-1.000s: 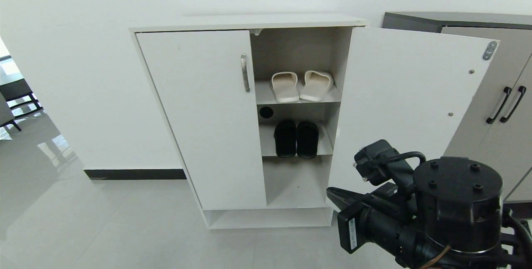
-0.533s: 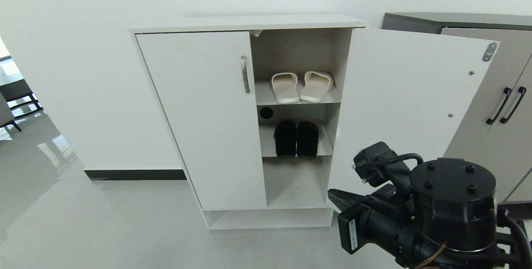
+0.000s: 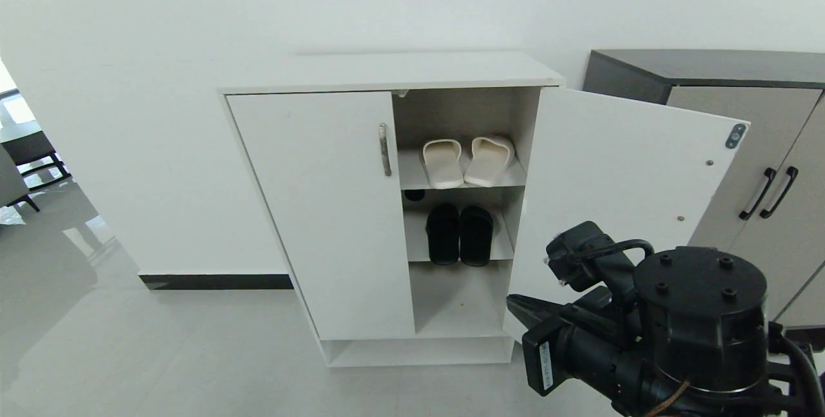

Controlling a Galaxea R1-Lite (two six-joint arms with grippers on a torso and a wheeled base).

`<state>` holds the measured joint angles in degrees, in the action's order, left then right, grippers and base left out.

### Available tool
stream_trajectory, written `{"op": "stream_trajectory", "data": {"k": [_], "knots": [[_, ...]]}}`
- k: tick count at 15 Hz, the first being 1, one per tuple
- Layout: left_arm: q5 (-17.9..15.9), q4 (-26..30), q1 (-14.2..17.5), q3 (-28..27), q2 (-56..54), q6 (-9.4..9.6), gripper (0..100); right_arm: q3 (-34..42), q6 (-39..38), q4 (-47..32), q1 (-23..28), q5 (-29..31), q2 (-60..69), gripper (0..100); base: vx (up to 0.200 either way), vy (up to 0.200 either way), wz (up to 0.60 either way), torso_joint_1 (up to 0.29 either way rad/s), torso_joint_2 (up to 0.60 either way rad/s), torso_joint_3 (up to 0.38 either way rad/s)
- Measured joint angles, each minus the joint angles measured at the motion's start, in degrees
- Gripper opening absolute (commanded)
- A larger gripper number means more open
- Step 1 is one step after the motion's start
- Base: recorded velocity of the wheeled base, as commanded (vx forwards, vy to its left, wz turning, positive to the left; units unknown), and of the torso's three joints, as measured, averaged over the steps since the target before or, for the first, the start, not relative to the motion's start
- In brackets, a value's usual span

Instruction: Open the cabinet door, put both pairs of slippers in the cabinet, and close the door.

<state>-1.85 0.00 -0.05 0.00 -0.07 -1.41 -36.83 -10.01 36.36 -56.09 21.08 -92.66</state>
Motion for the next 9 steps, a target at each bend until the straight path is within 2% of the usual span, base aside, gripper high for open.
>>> {"op": "stream_trajectory", "data": {"k": [9], "knots": [[0.02,0.00,0.05,0.00,0.00,0.02,0,0.21,0.00,-0.05,-0.17,0.02,-0.44,0,0.000,0.000,0.00,0.199,-0.48,-0.287]]}}
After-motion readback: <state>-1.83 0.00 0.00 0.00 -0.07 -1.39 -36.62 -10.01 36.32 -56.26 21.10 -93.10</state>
